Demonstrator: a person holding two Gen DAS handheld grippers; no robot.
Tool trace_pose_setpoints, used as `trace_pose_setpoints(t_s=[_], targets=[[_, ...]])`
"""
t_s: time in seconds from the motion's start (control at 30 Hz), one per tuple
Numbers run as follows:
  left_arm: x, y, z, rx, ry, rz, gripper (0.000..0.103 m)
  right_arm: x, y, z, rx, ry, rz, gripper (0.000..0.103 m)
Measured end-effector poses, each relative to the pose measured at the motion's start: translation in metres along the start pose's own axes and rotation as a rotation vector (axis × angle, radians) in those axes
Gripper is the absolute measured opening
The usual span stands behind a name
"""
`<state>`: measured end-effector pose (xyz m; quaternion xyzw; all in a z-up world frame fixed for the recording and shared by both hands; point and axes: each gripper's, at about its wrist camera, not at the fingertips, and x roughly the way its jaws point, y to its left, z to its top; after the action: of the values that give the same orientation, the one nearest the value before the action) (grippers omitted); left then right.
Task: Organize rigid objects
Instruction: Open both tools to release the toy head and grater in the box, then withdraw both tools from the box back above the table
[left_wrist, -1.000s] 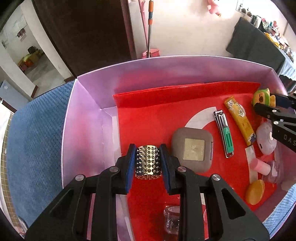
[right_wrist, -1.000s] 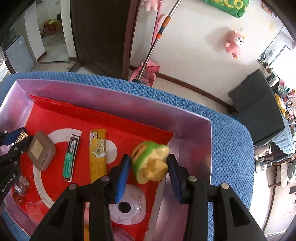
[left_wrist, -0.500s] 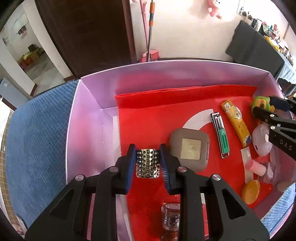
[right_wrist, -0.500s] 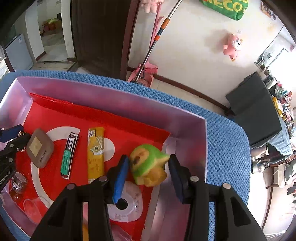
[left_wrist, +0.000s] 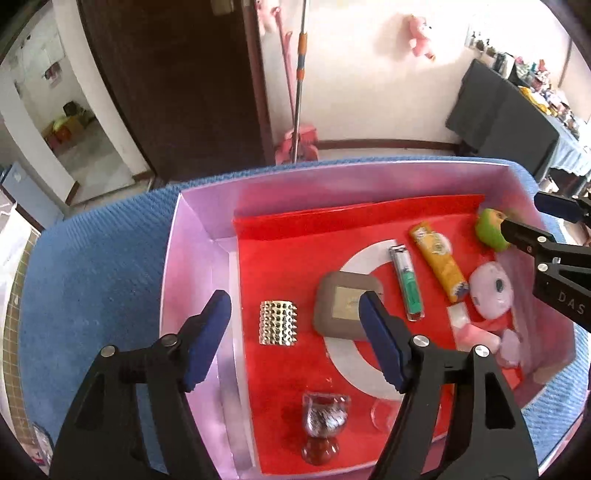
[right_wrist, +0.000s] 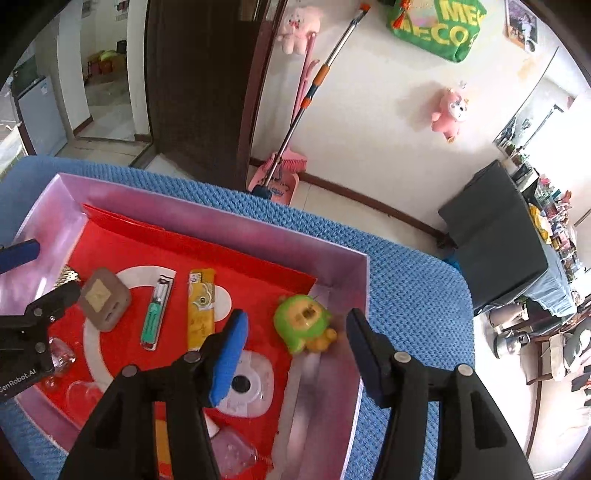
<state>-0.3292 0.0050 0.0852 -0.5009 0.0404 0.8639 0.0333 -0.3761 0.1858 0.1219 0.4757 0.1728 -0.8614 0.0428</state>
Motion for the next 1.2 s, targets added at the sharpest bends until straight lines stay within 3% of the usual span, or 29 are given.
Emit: trace_pose_setpoints(t_s=[0.23, 0.43, 0.63, 0.73, 0.9, 1.2], targets=[[-0.047, -0.006, -0.013, -0.01, -0.088, 0.005, 0.071, -0.063, -0.003, -0.021, 0.026, -0.133, -0.005, 0.072], [-0.09, -0.013, -0.027, -0.029, -0.198, 0.013, 0.075, -0.123, -0.011, -0.057, 0.103, -0.287, 0.033, 0.094], [-0.124, -0.016, -0.055, -0.054, -0.319, -0.002, 0.087, -0.166, -0.01, -0.103, 0.157, -0.457, 0.013, 0.103], [-0.131, -0.015, -0.073, -0.08, -0.374, -0.001, 0.092, -0.167, -0.008, -0.125, 0.188, -0.503, 0.001, 0.103], [-0.13, -0.016, -0.095, -0.096, -0.434, -0.001, 0.094, -0.138, -0.006, -0.148, 0.235, -0.501, 0.019, 0.103], [-0.092, -0.014, -0.114, -0.093, -0.452, 0.008, 0.095, -0.078, 0.014, -0.164, 0.254, -0.477, 0.048, 0.103]])
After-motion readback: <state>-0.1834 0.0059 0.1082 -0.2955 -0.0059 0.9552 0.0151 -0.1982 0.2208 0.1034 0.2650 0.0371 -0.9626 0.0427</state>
